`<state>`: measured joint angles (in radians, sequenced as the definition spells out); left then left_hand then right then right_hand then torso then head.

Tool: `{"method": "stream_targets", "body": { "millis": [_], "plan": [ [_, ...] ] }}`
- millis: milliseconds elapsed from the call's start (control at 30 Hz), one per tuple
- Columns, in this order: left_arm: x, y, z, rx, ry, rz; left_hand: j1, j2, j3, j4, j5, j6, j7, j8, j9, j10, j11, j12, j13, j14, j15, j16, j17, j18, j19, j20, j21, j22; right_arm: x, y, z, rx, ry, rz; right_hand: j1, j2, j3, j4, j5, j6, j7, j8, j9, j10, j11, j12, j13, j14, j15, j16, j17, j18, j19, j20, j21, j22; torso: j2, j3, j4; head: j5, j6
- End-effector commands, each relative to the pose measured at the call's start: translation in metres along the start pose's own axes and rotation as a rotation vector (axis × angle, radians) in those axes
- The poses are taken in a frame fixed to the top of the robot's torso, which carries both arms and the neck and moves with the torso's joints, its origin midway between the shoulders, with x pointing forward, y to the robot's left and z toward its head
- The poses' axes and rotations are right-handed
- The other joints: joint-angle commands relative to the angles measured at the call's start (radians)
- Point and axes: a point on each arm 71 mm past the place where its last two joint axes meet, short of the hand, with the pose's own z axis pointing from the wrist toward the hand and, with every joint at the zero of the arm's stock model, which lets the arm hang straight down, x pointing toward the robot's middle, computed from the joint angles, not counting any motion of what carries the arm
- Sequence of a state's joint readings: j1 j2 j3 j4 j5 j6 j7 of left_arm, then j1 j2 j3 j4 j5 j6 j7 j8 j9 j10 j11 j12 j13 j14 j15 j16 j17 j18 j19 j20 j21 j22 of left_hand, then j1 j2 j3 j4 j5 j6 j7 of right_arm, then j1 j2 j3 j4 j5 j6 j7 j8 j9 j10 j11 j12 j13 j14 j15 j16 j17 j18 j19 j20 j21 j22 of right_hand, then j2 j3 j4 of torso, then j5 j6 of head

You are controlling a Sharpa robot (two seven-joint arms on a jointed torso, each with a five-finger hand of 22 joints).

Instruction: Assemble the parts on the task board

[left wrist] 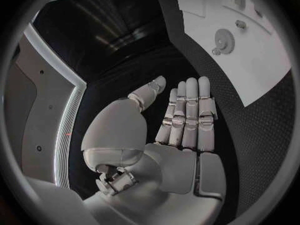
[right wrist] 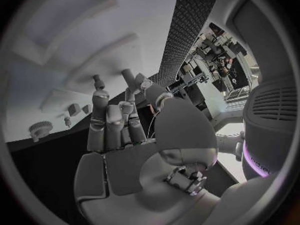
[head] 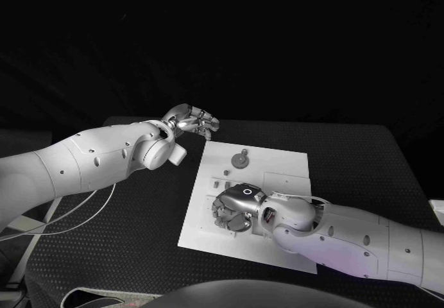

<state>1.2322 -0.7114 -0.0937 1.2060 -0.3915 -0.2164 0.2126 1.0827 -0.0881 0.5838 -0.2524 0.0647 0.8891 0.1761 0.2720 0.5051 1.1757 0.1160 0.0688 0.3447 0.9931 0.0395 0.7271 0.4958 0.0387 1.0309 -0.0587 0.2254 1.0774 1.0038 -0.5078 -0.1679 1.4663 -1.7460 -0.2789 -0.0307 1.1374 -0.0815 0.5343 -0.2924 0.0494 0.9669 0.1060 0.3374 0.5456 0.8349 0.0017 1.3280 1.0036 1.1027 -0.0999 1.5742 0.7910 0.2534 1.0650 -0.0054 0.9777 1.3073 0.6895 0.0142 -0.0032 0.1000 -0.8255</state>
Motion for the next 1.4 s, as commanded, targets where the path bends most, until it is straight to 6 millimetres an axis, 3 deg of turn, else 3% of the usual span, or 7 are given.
{"method": "stream_targets", "body": {
  "millis": [33,533,933,1067,1167,1300,1400],
  "plan": [
    [0.001,-0.001,0.0,0.005,0.013,-0.009,-0.003,0.005,-0.003,0.002,0.003,-0.01,0.0,0.003,-0.001,-0.009,0.001,0.002,-0.001,0.007,0.002,-0.006,0.001,0.011,0.003,0.001,-0.007,0.001,0.001,0.0,0.0,0.0,0.003,-0.011,-0.001,0.001,0.004,0.001,0.0,0.004,0.001,0.0,0.0,0.004,-0.001,0.004,-0.003,0.003,-0.006,0.005,-0.002,0.008,-0.002,-0.007,0.007,0.019,0.0,0.0001,-0.0004,-0.001,0.001],
    [0.001,-0.001,0.0,0.001,0.015,-0.009,-0.001,0.003,-0.003,0.0,0.002,-0.011,0.0,0.004,-0.002,-0.011,0.002,0.001,-0.002,0.007,0.002,-0.008,0.004,0.011,0.003,0.001,-0.008,0.002,0.0,-0.002,0.0,0.015,-0.003,0.013,-0.034,-0.081,-0.011,0.007,0.0,-0.131,0.046,-0.089,-0.045,-0.014,0.041,-0.004,-0.048,-0.004,0.035,0.007,-0.012,0.008,-0.005,-0.002,0.004,0.013,0.0,-0.0003,0.0001,-0.006,0.004],
    [0.0,-0.001,-0.001,0.0,0.011,-0.008,-0.001,0.003,-0.004,0.0,0.0,-0.011,0.0,0.004,-0.003,-0.011,0.002,0.001,-0.002,0.007,0.002,-0.009,0.005,0.011,0.003,0.001,-0.008,0.002,-0.019,-0.014,-0.016,0.043,-0.114,0.155,-0.053,-0.094,-0.005,0.017,0.0,-0.151,0.053,-0.099,-0.053,-0.015,0.047,0.003,-0.06,-0.006,0.041,0.009,-0.015,0.008,-0.002,-0.001,0.003,0.011,-0.001,-0.0013,-0.0002,-0.013,0.009],
    [-0.001,0.0,-0.001,0.001,0.008,-0.007,-0.001,0.003,-0.004,0.0,0.0,-0.011,0.0,0.004,-0.003,-0.011,0.002,0.001,-0.002,0.007,0.002,-0.009,0.005,0.011,0.003,0.001,-0.008,0.002,-0.037,-0.034,-0.027,0.124,-0.107,0.328,-0.165,-0.057,-0.015,0.101,0.0,-0.135,0.069,-0.091,-0.054,-0.017,0.062,0.008,-0.069,-0.011,0.056,0.004,-0.022,0.008,-0.007,0.006,-0.006,0.007,-0.001,-0.0016,-0.0021,-0.017,0.017],
    [-0.003,0.0,-0.002,0.001,0.005,-0.007,-0.002,0.003,-0.004,0.001,0.0,-0.012,0.001,0.004,-0.003,-0.011,0.002,0.001,-0.002,0.007,0.002,-0.009,0.006,0.011,0.003,0.002,-0.008,0.002,-0.052,-0.048,-0.039,0.177,-0.1,0.403,-0.192,-0.041,-0.013,0.121,0.0,-0.128,0.069,-0.087,-0.054,-0.018,0.062,0.012,-0.075,-0.013,0.056,0.001,-0.026,0.008,-0.013,0.005,-0.01,0.007,-0.002,-0.002,-0.0031,-0.026,0.023],
    [-0.006,0.002,-0.003,-0.003,-0.003,-0.006,-0.003,0.003,-0.005,0.002,-0.001,-0.011,0.001,0.005,-0.003,-0.011,0.002,0.002,-0.002,0.008,0.002,-0.009,0.006,0.011,0.004,0.002,-0.009,0.003,-0.077,-0.077,-0.061,0.292,-0.104,0.556,-0.192,-0.006,0.0,0.116,0.002,-0.111,0.056,-0.074,-0.048,0.04,0.046,0.01,-0.106,0.013,0.042,-0.023,-0.05,0.008,-0.006,-0.003,-0.02,-0.002,-0.004,-0.0036,-0.0065,-0.038,0.03],
    [-0.006,0.002,-0.003,-0.003,-0.004,-0.006,-0.003,0.003,-0.005,0.002,-0.001,-0.011,0.0,0.005,-0.003,-0.011,0.002,0.002,-0.002,0.008,0.002,-0.009,0.007,0.011,0.004,0.002,-0.009,0.003,-0.084,-0.09,-0.076,0.345,-0.087,0.589,-0.18,0.03,0.007,0.065,-0.001,-0.101,0.042,-0.067,-0.043,0.118,0.033,-0.068,-0.189,0.058,0.026,-0.083,-0.09,0.008,-0.002,0.002,-0.057,-0.028,-0.007,-0.005,-0.0111,-0.044,0.033]
  ]
}}
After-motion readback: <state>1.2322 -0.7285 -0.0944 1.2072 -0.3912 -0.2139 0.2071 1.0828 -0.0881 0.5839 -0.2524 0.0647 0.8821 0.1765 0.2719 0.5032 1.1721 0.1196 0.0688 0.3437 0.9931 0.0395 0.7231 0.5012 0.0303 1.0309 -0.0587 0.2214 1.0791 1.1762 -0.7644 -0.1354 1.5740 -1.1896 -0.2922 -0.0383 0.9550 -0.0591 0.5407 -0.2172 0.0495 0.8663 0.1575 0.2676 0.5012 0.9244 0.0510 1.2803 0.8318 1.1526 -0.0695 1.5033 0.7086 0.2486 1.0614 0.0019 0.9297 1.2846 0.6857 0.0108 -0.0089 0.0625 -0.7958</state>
